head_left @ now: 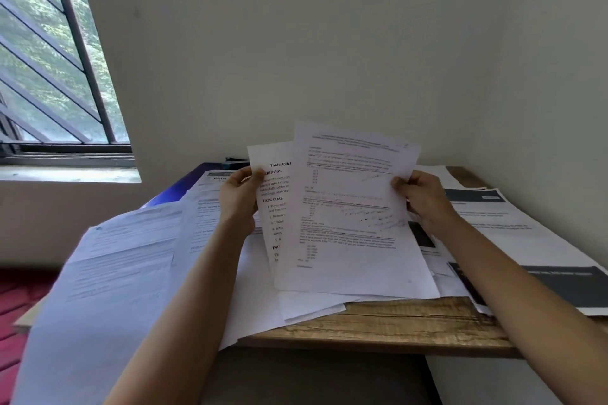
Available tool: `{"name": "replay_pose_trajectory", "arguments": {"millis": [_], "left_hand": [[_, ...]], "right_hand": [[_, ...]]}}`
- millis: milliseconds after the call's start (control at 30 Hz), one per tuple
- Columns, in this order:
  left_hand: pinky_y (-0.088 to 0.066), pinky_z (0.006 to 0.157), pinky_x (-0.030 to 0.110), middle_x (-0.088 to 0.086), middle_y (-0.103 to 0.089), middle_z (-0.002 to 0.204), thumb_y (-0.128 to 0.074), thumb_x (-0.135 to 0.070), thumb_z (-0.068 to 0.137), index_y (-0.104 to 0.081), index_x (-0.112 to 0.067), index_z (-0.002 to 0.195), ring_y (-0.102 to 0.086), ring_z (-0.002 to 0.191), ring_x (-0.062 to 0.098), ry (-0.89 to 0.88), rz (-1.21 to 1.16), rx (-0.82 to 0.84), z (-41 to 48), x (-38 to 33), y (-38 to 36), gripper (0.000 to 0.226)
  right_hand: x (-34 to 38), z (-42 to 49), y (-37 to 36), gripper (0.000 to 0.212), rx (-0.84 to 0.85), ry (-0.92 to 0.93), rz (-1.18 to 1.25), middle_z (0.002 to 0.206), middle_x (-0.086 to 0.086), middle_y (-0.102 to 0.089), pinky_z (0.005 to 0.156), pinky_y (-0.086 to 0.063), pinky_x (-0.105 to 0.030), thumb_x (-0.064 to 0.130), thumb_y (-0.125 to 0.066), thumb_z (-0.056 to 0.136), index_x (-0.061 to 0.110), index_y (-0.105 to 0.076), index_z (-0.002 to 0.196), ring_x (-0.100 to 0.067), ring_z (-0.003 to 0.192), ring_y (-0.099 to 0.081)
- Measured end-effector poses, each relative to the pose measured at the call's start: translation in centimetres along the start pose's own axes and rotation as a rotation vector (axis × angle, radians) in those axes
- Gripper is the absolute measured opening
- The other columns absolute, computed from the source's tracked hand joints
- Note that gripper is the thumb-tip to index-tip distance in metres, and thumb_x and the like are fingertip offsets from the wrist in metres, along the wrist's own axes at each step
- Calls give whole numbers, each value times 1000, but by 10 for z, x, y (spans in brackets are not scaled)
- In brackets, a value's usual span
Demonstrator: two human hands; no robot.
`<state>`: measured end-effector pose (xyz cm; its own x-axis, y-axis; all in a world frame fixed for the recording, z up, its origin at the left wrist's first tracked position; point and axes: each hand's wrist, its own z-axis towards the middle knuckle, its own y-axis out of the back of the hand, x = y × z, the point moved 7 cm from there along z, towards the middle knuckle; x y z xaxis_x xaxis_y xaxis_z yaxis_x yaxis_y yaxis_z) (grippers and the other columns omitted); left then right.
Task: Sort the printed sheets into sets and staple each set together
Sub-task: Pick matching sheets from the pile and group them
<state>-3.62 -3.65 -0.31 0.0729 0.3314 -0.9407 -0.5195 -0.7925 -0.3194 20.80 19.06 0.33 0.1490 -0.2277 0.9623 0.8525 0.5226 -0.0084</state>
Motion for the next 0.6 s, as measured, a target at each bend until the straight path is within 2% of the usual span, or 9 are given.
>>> {"name": "replay_pose_trajectory", "arguments": {"millis": [100,167,233,300,367,533,600], "left_hand": [[-58,57,27,9,-68,92,-60,-15,95,-61,-5,111,-66,73,17,-9,-7,-9,1,1,1,19],[-57,57,27,8,-68,90,-60,-16,95,-61,-7,108,-65,75,19,-16,-6,-14,1,1,1,16],[-55,63,31,7,-68,89,-60,-18,95,-61,-10,103,-64,78,22,-24,-4,-28,1,0,1,11],[-54,75,39,7,-68,90,-61,-20,95,-62,-14,96,-64,82,25,-26,-6,-34,1,-1,1,7],[-55,79,43,8,-67,90,-61,-23,95,-63,-16,95,-64,80,24,-24,-23,-33,0,-1,0,7],[-59,68,36,7,-67,90,-59,-22,96,-63,-15,98,-65,73,19,-17,-71,-27,-2,-3,-2,8],[-59,63,32,7,-66,89,-58,-20,97,-62,-14,100,-65,72,18,-14,-96,-18,-3,-4,-4,8]], "right_hand": [[-9,3,2,28,67,-49,-76,115,-10,-65,90,-53,-37,-1,-56,92,5,-61,118,-25,97,-63],[-12,2,-1,27,122,-47,-176,118,-14,-64,96,-49,-40,-1,-59,91,1,-63,118,-28,104,-62],[-10,-2,-6,26,159,-24,-249,115,-14,-66,94,-49,-38,0,-61,89,-1,-64,116,-26,105,-63],[-8,-5,-10,25,166,-4,-308,110,-12,-68,93,-51,-39,2,-64,88,0,-67,113,-24,103,-64],[-7,-7,-11,23,162,16,-344,105,-9,-70,92,-52,-39,3,-67,86,1,-69,109,-22,99,-66],[-5,-14,-14,22,166,19,-317,95,-1,-70,74,-52,-22,3,-68,86,5,-69,107,-8,84,-65],[-7,-15,-15,22,165,-8,-266,101,-6,-71,80,-55,-29,5,-68,86,3,-69,108,-16,89,-68]]}}
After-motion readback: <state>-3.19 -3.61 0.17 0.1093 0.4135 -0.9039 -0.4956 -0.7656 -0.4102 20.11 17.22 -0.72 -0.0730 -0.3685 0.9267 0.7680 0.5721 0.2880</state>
